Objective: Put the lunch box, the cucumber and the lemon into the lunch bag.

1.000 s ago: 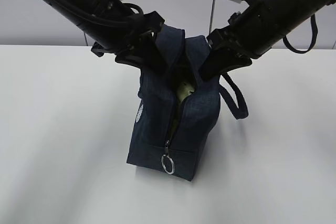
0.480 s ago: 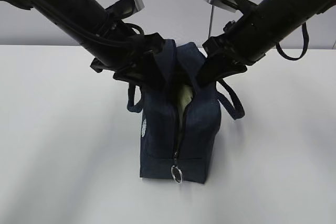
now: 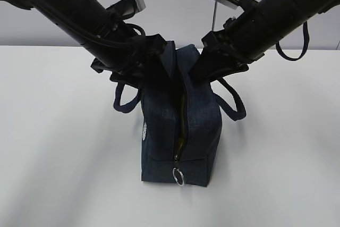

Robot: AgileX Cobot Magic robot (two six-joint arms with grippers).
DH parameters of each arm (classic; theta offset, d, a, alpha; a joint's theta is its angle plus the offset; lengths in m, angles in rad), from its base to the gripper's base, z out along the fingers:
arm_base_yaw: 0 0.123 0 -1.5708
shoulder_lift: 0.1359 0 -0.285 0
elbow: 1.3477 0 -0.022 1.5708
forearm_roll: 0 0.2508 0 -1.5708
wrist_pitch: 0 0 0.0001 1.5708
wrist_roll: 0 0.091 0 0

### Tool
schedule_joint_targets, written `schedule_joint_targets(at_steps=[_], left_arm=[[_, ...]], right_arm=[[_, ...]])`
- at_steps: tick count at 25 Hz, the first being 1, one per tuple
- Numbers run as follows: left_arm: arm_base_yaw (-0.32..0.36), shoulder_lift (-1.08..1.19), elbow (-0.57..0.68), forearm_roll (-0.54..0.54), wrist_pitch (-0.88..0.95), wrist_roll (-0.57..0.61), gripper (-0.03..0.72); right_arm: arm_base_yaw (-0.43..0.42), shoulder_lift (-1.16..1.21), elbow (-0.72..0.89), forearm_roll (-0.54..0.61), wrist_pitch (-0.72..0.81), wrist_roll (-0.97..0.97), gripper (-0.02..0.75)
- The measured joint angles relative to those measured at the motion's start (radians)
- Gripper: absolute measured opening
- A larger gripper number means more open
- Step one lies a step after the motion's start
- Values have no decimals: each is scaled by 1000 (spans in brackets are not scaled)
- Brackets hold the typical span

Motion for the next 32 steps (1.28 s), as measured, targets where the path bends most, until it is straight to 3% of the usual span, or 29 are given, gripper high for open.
schedule_joint_targets(at_steps=[5,23,32], left_arm=[[0,0,0,5,14,0,309],[0,-31,2,93,28,0,312],[0,-145,2,146,-18,0,312]], right_arm=[[0,0,0,7,2,-1,319],[0,-2,-102,9,27,-1,321],[0,-116,-105,7,-74,-1,321]])
